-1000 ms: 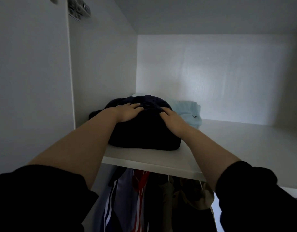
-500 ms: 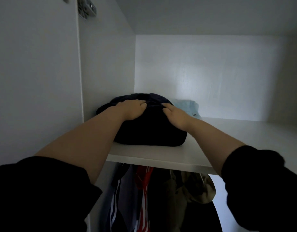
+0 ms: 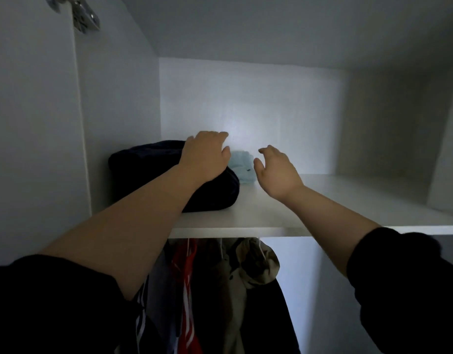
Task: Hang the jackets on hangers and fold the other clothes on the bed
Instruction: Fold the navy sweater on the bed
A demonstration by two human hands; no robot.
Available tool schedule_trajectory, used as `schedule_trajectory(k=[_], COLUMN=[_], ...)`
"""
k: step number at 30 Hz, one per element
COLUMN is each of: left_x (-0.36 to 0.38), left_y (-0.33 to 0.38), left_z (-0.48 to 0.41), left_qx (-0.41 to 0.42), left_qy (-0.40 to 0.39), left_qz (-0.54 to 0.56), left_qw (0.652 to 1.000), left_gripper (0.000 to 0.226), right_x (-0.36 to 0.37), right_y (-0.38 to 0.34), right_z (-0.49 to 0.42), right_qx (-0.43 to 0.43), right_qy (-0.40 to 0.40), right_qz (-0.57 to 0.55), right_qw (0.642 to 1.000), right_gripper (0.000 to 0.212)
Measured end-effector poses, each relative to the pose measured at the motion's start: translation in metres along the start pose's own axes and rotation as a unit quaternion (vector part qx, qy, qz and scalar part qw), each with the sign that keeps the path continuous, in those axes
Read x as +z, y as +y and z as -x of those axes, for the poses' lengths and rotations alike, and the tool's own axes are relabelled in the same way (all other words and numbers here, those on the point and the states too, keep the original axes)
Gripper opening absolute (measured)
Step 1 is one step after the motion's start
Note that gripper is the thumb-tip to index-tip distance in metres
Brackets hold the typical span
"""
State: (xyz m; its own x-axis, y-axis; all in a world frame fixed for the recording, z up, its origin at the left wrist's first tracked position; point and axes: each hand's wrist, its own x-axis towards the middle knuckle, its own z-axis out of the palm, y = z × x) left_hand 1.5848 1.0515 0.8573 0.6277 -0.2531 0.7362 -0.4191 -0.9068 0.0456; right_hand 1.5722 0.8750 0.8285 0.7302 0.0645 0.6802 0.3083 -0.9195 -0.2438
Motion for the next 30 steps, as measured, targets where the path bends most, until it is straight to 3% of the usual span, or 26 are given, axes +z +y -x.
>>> schedule_trajectory(k=[7, 17, 24, 30], left_x=[0.016, -0.009, -0.070, -0.114], left_y=[0.126, 0.420, 0.625, 0.785], left_z=[0.027, 0.148, 0.275, 0.380], left_qx=[0.123, 0.299, 0.450, 0.528], left_qy=[-0.010, -0.025, -0.004, -0.029], left_qz=[0.030, 0.197, 0.309, 0.371], left_qw=[0.992, 0.933, 0.838, 0.763], left_gripper=[0.056, 0.065, 0.065, 0.065], right_x=[-0.101, -0.322, -0.468, -0.562], right_y=[0.078, 0.165, 0.182, 0.188], right_z=[0.097, 0.363, 0.579, 0.733], right_qx=[0.030, 0.206, 0.342, 0.442], right_qy=[0.078, 0.108, 0.111, 0.121], right_qz=[0.156, 0.323, 0.409, 0.452], right_qw=[0.984, 0.917, 0.839, 0.766], right_gripper=[0.041, 0.047, 0.048, 0.049])
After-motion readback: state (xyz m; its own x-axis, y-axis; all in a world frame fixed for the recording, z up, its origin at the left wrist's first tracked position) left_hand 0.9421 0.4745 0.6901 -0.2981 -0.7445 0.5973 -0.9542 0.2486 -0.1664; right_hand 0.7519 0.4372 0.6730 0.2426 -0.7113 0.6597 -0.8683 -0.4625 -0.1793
